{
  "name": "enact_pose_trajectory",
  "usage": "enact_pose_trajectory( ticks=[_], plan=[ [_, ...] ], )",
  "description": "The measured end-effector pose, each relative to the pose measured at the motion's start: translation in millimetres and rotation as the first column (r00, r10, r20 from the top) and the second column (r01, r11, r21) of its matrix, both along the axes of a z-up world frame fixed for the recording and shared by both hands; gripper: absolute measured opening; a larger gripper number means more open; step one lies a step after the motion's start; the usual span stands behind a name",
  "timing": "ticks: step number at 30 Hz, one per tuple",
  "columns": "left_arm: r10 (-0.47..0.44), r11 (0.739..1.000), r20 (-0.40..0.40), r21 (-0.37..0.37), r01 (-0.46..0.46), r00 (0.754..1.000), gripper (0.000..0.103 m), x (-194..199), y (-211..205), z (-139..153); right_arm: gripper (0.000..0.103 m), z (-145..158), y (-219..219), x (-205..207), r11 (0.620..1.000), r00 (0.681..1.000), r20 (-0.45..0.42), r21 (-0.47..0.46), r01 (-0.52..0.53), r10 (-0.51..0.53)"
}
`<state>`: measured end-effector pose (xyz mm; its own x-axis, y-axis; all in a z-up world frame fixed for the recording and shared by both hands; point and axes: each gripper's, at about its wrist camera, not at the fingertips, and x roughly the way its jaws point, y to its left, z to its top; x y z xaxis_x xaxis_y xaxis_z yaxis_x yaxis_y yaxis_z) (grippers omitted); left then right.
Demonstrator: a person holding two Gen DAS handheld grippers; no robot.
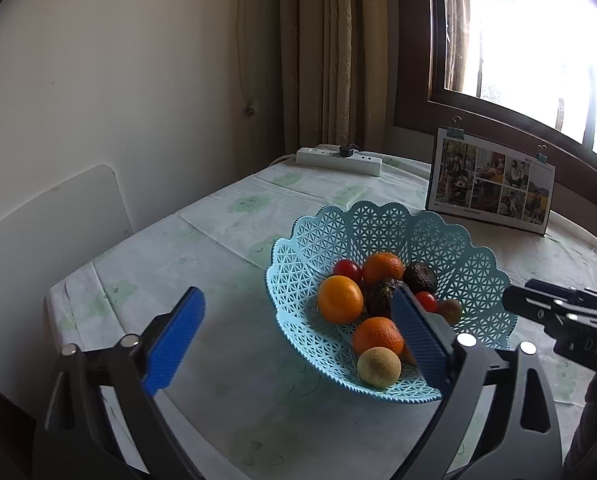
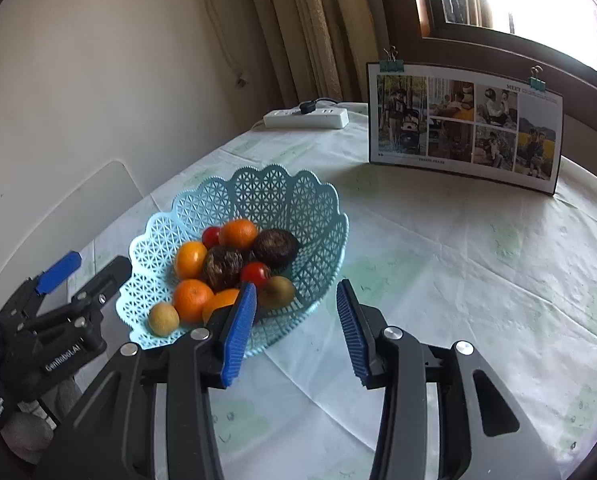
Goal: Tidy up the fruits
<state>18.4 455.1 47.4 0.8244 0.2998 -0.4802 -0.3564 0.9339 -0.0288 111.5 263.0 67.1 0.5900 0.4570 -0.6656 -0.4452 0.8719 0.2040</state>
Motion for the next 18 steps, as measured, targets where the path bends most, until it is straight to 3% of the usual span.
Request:
enact_pose_trajectory(
  ticks=[1,3,7,9,18],
  plan=[
    [0.003,1.000,0.000,0.004,-0.003,1.000,0.099,-0.6,-0.7,0.2,0.048,-1.3,-1.9,-2.0,1.000,1.000,0.001,-0.008,0.002,-0.002],
    [0.003,1.000,-0.002,0.010,-0.003,1.000,0.100,-1.6,-3.0,1.2,0.069,-2.0,-5.3,-5.9,1.000,1.000,0.011,-0.009,0.007,-0.007],
    [0.001,1.000,-0.006,0.022,-0.001,1.000,0.100,-3.9,-7.9,1.7,0.078,0.5,-7.7,-13.8,1.000,0.999,0.043,-0.016,0.006,-0.006],
    [0.001,1.000,-0.011,0.027,-0.001,1.000,0.100,-5.8,-9.8,1.3,0.087,1.3,-7.2,-16.9,1.000,0.998,0.057,-0.021,-0.003,0.004],
    [0.053,0.998,-0.028,0.043,-0.052,0.998,0.100,-14.6,-7.3,-2.1,0.093,-0.5,-4.5,-26.0,0.997,0.994,0.103,-0.071,0.028,-0.021]
  ],
)
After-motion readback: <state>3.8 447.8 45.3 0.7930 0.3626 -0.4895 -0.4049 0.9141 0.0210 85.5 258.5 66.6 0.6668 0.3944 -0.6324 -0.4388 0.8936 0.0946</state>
